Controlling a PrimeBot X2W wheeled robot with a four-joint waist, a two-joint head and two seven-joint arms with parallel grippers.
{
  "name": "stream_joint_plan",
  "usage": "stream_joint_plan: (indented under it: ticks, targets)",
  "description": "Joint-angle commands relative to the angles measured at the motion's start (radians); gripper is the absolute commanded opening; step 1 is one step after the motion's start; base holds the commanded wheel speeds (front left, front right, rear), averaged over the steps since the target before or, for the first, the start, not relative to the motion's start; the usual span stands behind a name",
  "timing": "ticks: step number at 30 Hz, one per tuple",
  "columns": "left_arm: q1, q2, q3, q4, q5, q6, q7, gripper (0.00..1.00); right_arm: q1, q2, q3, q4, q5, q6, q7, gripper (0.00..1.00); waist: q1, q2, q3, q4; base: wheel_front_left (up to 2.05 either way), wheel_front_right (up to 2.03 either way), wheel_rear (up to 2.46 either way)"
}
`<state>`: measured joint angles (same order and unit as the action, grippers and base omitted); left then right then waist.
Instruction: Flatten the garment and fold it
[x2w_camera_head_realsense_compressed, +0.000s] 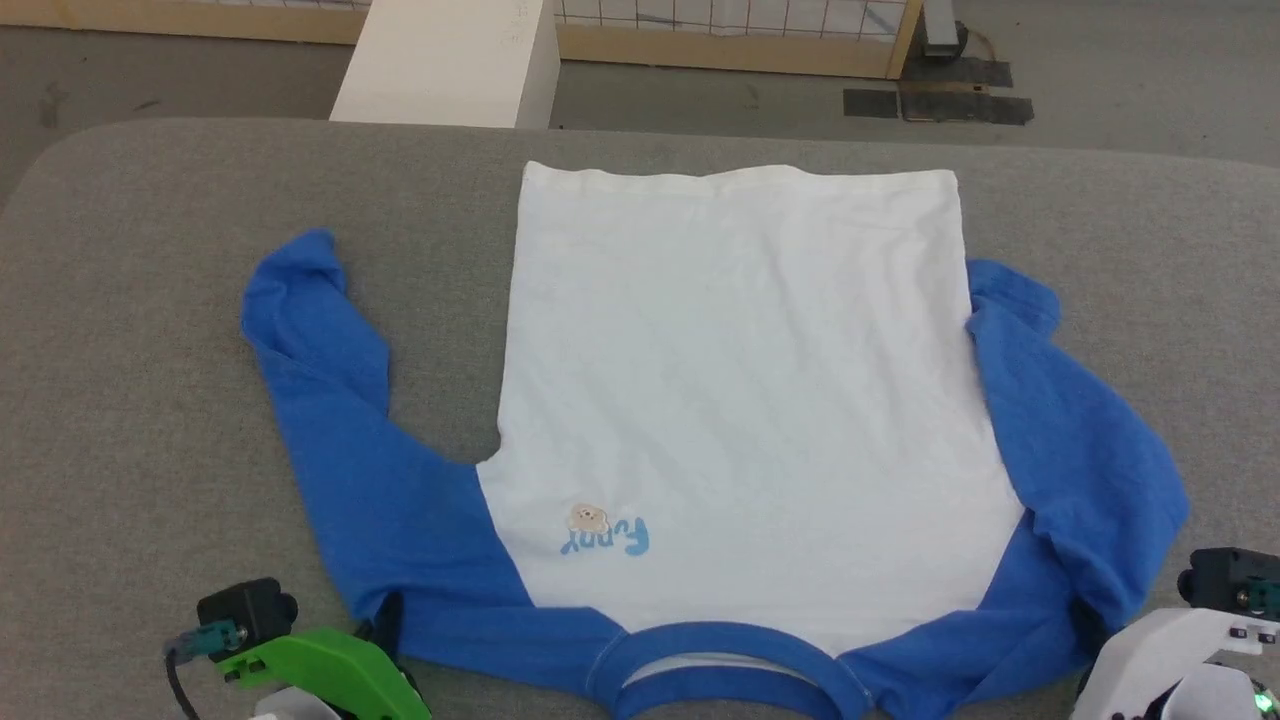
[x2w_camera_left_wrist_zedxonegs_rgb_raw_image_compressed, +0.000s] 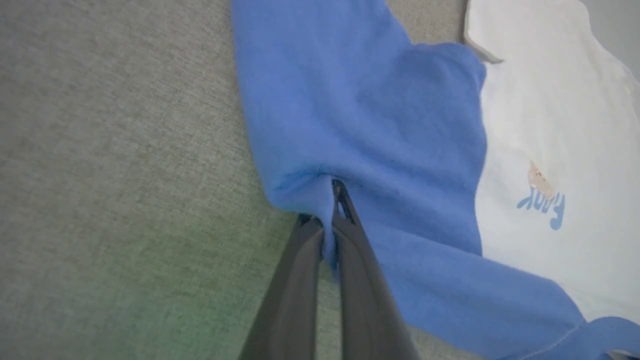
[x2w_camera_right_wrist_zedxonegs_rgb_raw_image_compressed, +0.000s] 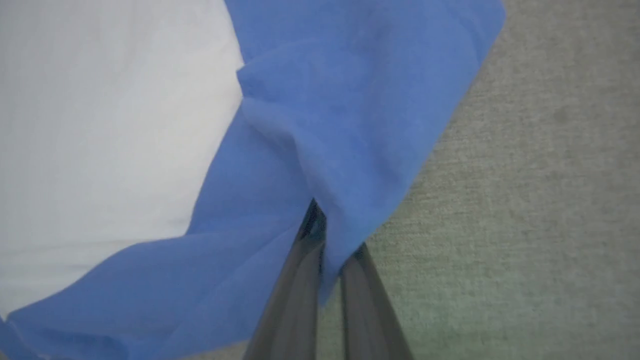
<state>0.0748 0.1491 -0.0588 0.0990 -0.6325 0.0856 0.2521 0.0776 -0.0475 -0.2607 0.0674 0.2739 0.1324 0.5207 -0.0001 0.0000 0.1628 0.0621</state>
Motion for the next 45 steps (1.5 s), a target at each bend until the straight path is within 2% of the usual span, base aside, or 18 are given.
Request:
stream_joint_plan:
  ticks: [1, 2, 4, 5, 12, 16, 21, 26, 31, 34, 40, 42, 45]
  targets:
    - [-0.028, -0.004, 0.003, 0.023, 0.017, -0.006, -0.026, 0.0, -0.021, -0.003, 0.012, 0.021, 0.006, -0.002, -0.038, 0.0, 0.0001, 0.0, 0.001, -0.003, 0.0, 0.0, 0.0]
    - [-0.037, -0.005, 0.003, 0.038, 0.021, -0.008, -0.042, 0.0, -0.027, -0.003, 0.019, 0.034, 0.005, -0.002, -0.064, 0.0, 0.0001, 0.0, 0.001, -0.004, 0.0, 0.0, 0.0]
    - [-0.05, -0.009, -0.003, 0.071, 0.029, -0.017, -0.067, 0.61, -0.035, -0.003, 0.035, 0.057, 0.005, -0.002, -0.112, 0.92, 0.0001, 0.0, -0.001, -0.006, 0.0, 0.0, 0.0]
    - [-0.052, -0.013, -0.009, 0.086, 0.028, -0.02, -0.068, 1.0, -0.037, -0.003, 0.041, 0.07, 0.011, -0.002, -0.132, 1.0, 0.0001, 0.0, -0.003, -0.007, 0.0, 0.0, 0.0]
    - [-0.015, -0.014, -0.014, 0.1, 0.019, -0.016, -0.063, 1.0, -0.013, -0.003, 0.021, 0.092, 0.016, -0.002, -0.245, 1.0, 0.0001, 0.0, -0.023, -0.006, 0.0, 0.0, 0.0]
    - [0.021, 0.002, 0.002, 0.033, 0.04, 0.012, -0.087, 1.0, 0.02, -0.003, -0.01, 0.057, 0.013, -0.002, -0.329, 1.0, 0.0001, 0.0, -0.033, -0.001, 0.0, 0.0, 0.0]
    - [0.016, 0.041, 0.047, -0.038, 0.066, 0.018, -0.165, 1.0, 0.047, -0.003, -0.014, -0.009, 0.009, -0.002, -0.452, 1.0, 0.0001, 0.0, -0.024, -0.014, 0.0, 0.0, 0.0]
    - [-0.065, 0.124, 0.071, -0.038, 0.121, 0.002, -0.217, 1.0, 0.033, -0.003, 0.033, -0.055, -0.014, -0.002, -0.566, 1.0, 0.0001, 0.0, 0.01, -0.052, 0.0, 0.0, 0.0]
    - [-0.226, 0.246, 0.075, 0.041, 0.157, -0.052, -0.19, 1.0, -0.001, -0.003, 0.092, -0.095, -0.031, -0.002, -0.633, 1.0, 0.0001, 0.0, 0.071, -0.098, 0.0, 0.0, 0.0]
    - [-0.341, 0.325, 0.07, 0.111, 0.166, -0.097, -0.144, 1.0, -0.024, -0.003, 0.122, -0.112, -0.031, -0.002, -0.649, 1.0, 0.0001, 0.0, 0.116, -0.128, 0.0, 0.0, 0.0]
    - [-0.546, 0.429, 0.06, 0.235, 0.152, -0.154, -0.023, 1.0, -0.071, -0.003, 0.168, -0.133, -0.018, -0.002, -0.659, 1.0, 0.0001, 0.0, 0.201, -0.186, 0.0, 0.0, 0.0]
    - [-0.6, 0.454, 0.053, 0.269, 0.144, -0.165, 0.019, 1.0, -0.085, -0.003, 0.182, -0.137, -0.014, -0.002, -0.659, 1.0, 0.0001, 0.0, 0.224, -0.204, 0.0, 0.0, 0.0]
    - [-0.645, 0.473, 0.044, 0.287, 0.148, -0.147, 0.094, 1.0, -0.1, -0.003, 0.198, -0.14, -0.009, -0.002, -0.659, 1.0, 0.0001, 0.0, 0.251, -0.229, 0.0, 0.0, 0.0]
